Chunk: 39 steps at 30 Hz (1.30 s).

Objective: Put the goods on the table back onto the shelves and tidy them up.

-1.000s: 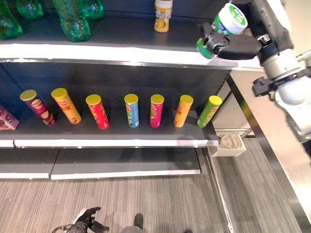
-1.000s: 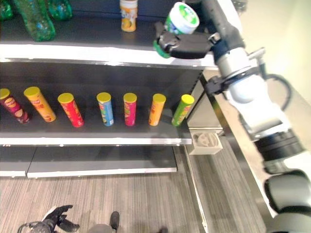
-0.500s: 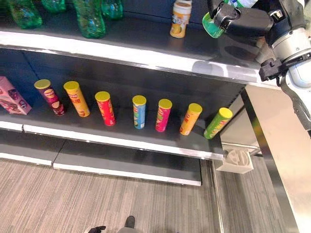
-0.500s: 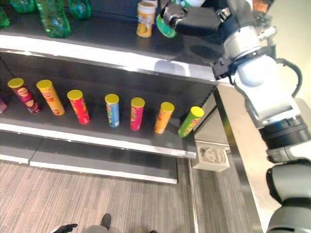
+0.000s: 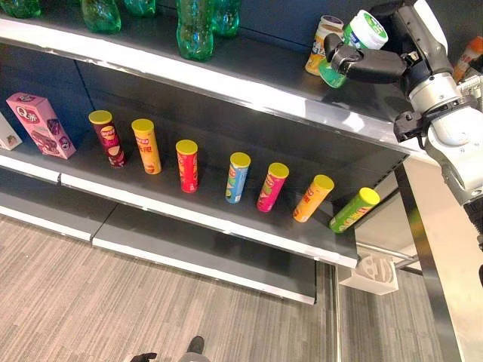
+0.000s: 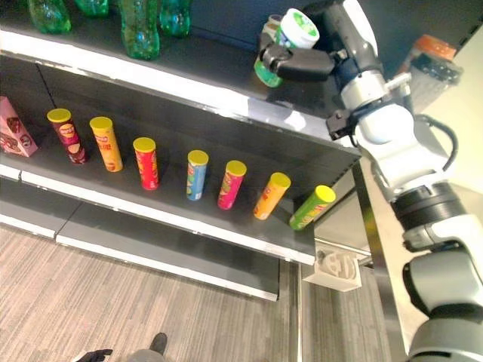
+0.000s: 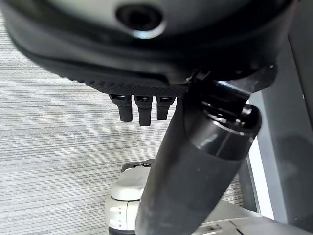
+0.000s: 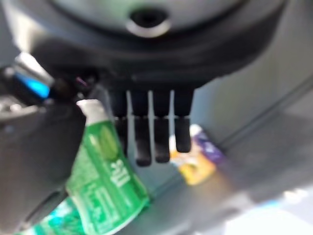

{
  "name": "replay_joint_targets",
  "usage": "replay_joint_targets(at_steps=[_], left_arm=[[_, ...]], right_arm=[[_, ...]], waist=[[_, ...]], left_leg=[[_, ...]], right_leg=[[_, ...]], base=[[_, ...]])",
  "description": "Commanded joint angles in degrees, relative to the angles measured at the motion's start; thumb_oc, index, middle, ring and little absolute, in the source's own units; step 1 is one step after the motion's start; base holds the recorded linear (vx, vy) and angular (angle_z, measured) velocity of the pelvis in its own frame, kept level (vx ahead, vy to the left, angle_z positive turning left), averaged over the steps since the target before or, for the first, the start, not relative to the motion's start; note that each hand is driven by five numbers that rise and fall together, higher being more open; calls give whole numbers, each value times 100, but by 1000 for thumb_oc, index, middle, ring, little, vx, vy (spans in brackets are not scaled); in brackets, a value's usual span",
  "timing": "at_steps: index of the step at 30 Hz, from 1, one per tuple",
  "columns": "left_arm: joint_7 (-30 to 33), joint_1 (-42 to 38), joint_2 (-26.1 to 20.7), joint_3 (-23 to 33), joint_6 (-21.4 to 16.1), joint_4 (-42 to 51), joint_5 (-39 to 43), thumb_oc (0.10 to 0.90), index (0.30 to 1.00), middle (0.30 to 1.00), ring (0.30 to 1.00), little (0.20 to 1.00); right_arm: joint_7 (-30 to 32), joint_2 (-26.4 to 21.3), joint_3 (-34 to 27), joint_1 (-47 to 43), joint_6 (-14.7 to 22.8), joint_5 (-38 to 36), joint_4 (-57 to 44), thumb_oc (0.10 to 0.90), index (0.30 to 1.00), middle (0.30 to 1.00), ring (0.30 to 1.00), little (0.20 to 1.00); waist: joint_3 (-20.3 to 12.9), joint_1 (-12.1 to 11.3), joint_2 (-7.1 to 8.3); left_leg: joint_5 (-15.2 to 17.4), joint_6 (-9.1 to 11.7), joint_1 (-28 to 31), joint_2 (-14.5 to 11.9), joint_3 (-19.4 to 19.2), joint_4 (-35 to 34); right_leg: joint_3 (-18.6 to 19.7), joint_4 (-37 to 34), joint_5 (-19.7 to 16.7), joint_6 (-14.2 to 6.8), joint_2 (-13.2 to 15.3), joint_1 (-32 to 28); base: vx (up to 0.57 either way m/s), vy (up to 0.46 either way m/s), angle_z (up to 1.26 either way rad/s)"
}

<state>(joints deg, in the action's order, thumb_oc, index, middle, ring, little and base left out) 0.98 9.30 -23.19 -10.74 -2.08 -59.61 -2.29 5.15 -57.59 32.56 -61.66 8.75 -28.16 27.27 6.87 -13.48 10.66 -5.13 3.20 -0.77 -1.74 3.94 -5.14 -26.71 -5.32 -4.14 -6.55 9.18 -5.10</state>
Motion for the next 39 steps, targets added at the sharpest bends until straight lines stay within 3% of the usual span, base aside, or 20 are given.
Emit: replay_joint_targets(at_steps=[1, 23, 38, 39], left_arm=[[152, -202, -396, -305, -140, -51, 89, 800, 900, 900, 900, 900], [146, -262, -625, -275, -180, 98, 226, 800, 900, 900, 900, 900], [129, -220, -597, -285, -183, 91, 187, 800, 900, 900, 900, 900], [140, -226, -596, -291, -178, 72, 181, 800, 900, 900, 900, 900]], right_arm=[[126, -168, 138, -1420, 246, -288, 228, 400, 300, 300, 300, 300], [209, -119, 626, -2025, 63, 179, 1145, 400, 300, 300, 300, 300], [156, -81, 593, -1870, 50, 299, 992, 400, 300, 300, 300, 300], [168, -55, 533, -1836, 63, 252, 971, 574, 561, 561, 561, 561]], waist=[[-133, -156, 89], [69, -281, 426], [49, -147, 329], [44, -136, 326]], left_leg=[[402, 150, 79, -189, -318, 14], [404, 125, -121, -151, -221, 14], [480, 100, 11, -138, -334, 14], [488, 99, 21, -141, -336, 14]], right_leg=[[-190, 239, -45, -495, 407, -76], [-256, 215, -134, -507, 410, 72], [-191, 225, -153, -519, 438, 43], [-190, 225, -153, -518, 436, 42]], base=[[-2, -10, 5], [-1, -1, 2], [0, -1, -1], [7, -18, -5]])
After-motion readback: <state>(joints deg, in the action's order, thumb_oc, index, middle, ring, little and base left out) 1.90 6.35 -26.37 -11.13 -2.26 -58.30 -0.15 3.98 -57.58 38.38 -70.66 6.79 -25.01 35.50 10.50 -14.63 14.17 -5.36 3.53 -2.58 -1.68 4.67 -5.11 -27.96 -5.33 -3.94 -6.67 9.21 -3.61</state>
